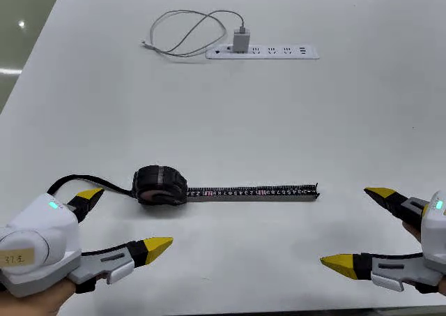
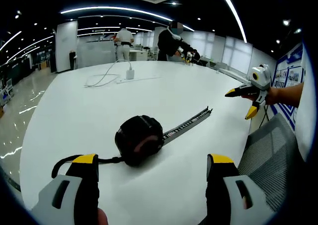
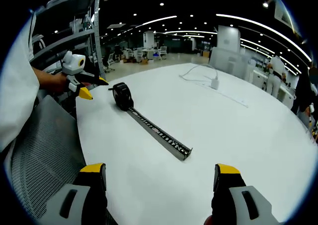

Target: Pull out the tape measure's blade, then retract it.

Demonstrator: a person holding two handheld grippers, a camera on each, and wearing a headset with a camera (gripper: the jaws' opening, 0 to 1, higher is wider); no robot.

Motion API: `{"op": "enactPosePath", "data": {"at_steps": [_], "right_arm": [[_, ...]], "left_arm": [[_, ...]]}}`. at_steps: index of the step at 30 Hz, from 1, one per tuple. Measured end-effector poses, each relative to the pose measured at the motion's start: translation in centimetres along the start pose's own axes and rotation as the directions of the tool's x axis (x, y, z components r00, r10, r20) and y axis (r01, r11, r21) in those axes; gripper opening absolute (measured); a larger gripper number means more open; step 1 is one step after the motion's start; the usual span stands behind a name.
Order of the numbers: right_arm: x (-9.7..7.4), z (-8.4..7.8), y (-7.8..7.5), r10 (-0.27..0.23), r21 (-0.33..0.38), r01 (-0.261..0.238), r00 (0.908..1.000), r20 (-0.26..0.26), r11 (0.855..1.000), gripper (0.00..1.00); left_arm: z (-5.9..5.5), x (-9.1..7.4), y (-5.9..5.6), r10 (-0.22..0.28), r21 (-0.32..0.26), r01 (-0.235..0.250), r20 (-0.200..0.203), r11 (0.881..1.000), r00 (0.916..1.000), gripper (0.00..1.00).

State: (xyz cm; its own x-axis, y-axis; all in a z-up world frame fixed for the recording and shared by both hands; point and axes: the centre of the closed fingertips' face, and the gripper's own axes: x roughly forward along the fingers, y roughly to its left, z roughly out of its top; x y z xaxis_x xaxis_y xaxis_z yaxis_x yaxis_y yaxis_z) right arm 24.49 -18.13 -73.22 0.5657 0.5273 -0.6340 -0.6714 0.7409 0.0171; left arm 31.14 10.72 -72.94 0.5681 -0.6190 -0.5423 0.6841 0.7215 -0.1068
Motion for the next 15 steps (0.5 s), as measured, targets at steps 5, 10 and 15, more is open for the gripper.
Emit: {"op": "enactPosePath", "data": {"at_steps": [5,10,15], "right_arm": [[0.1,0.2,-0.3,0.001,-0.002,-0.001,1.0,0.001,1.0,0.88],[0.1,0.4,-0.3,0.0,-0.006,0.0,1.0,0.002,1.0,0.88],[0.3,0.8,-0.7,-0.001,-0.009,0.002,0.9999,0.012,1.0,0.87]], "left_arm": [[0.1,0.7,-0.3,-0.002,-0.012,0.002,-0.002,1.0,1.0,0.87],[0.2,1.5,-0.8,-0.02,-0.028,0.02,-0.005,0.999,0.9998,0.87],[0.4,2.2,-0.7,-0.021,-0.058,0.022,0.002,0.998,0.9998,0.85]]}}
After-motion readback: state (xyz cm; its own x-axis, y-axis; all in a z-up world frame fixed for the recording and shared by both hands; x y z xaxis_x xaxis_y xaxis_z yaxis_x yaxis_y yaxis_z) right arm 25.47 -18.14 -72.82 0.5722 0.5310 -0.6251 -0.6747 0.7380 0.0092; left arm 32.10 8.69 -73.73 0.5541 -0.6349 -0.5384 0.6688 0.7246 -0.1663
